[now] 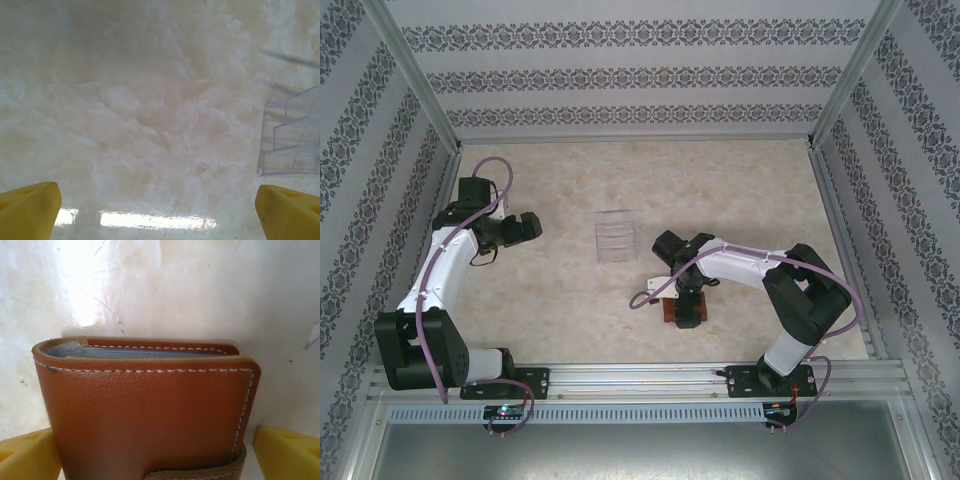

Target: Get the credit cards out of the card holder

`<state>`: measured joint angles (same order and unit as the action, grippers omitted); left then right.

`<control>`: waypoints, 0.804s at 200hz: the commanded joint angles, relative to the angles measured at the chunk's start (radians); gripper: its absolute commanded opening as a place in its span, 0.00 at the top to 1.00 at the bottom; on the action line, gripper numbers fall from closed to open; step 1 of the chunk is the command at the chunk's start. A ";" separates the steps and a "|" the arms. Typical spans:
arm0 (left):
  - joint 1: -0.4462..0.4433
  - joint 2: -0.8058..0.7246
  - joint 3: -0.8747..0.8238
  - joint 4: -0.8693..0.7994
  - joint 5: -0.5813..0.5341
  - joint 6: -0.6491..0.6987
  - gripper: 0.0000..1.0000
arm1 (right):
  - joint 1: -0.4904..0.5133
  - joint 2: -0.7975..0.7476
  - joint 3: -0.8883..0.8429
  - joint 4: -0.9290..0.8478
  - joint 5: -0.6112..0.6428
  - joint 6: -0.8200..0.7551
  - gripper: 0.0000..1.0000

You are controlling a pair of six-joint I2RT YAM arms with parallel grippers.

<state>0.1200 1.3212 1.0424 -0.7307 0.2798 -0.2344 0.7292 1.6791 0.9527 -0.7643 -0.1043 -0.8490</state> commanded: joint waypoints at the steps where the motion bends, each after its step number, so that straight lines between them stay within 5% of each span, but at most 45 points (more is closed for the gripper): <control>1: 0.014 -0.005 -0.003 -0.036 -0.011 0.025 0.00 | -0.004 0.029 -0.001 -0.007 0.003 -0.006 0.08; 76: 0.014 -0.009 -0.008 -0.035 -0.015 0.023 0.00 | 0.002 -0.065 0.001 0.046 -0.023 0.236 0.17; 118: 0.013 -0.007 -0.009 -0.032 -0.010 0.023 0.00 | 0.041 -0.061 0.057 0.051 -0.017 0.540 0.18; 161: 0.013 -0.004 -0.013 -0.026 -0.005 0.018 0.00 | 0.127 -0.011 0.163 0.026 0.146 0.965 0.26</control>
<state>0.1200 1.3212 1.0389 -0.7315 0.2798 -0.2340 0.8230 1.6428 1.0424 -0.7166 -0.0532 -0.2184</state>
